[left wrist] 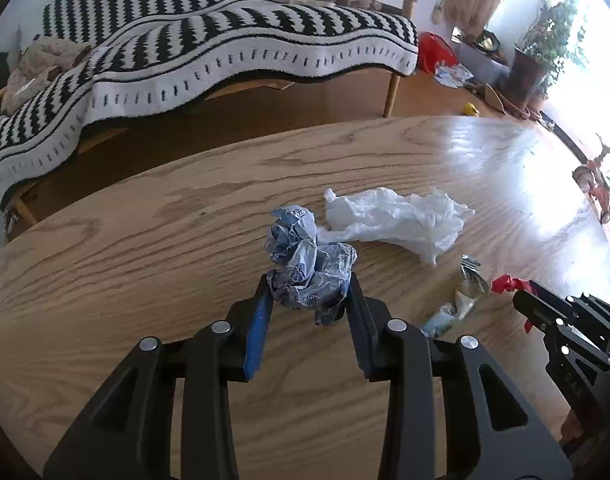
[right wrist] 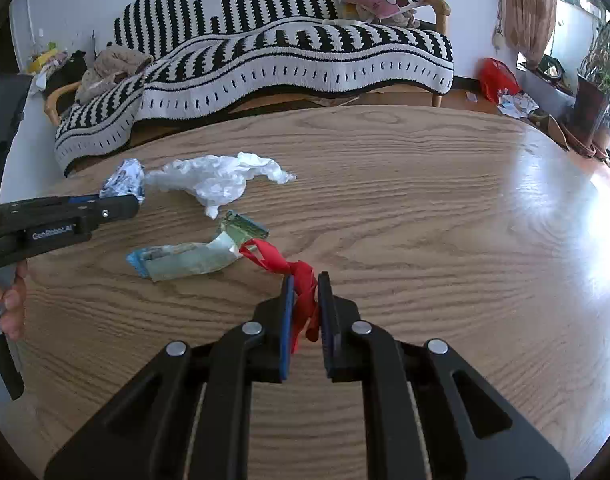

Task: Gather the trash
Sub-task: 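Grasp the blue foil wrapper with the left gripper while the right grasps the red ribbon, then carry the foil wrapper and red ribbon to the bin and release both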

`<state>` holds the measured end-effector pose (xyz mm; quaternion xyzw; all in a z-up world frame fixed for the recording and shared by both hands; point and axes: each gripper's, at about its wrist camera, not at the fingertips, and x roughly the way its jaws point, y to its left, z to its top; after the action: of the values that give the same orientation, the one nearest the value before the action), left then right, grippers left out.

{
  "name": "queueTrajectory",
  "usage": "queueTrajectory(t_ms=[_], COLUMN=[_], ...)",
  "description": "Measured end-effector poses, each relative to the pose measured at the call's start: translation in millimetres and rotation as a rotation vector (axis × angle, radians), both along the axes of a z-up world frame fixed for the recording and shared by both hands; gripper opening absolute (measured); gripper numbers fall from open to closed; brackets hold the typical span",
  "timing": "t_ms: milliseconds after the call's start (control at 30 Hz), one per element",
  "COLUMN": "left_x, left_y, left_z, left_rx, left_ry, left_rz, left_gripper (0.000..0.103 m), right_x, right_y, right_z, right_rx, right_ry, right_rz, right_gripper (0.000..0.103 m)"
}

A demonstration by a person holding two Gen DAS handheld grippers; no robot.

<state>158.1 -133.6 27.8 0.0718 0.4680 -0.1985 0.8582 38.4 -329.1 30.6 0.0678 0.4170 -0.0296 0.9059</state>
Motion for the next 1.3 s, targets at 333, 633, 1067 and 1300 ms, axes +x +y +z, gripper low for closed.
queueTrajectory(t_ms=[333,633,1067,1300], left_x=[-41,-107,-270,-367], left_y=[21,34,-29,-103], left_z=[30,60,109,67], left_rx=[0.007,-0.007,-0.141,-0.162], left_ry=[-0.021,-0.04,-0.034,0.125], left_rz=[0.017,0.01,-0.222,-0.421], left_gripper=[0.036,0.036,0.036,0.036], right_x=[-29,-86,-253,-352], right_y=[11,30,-16,-82], right_z=[17,49,108,92], right_rx=[0.028,0.062,0.04,0.096], right_ry=[-0.022,-0.086,-0.185,-0.17], right_rz=[-0.009,0.0,-0.138,-0.291], right_gripper=[0.012,0.012,0.012,0.013])
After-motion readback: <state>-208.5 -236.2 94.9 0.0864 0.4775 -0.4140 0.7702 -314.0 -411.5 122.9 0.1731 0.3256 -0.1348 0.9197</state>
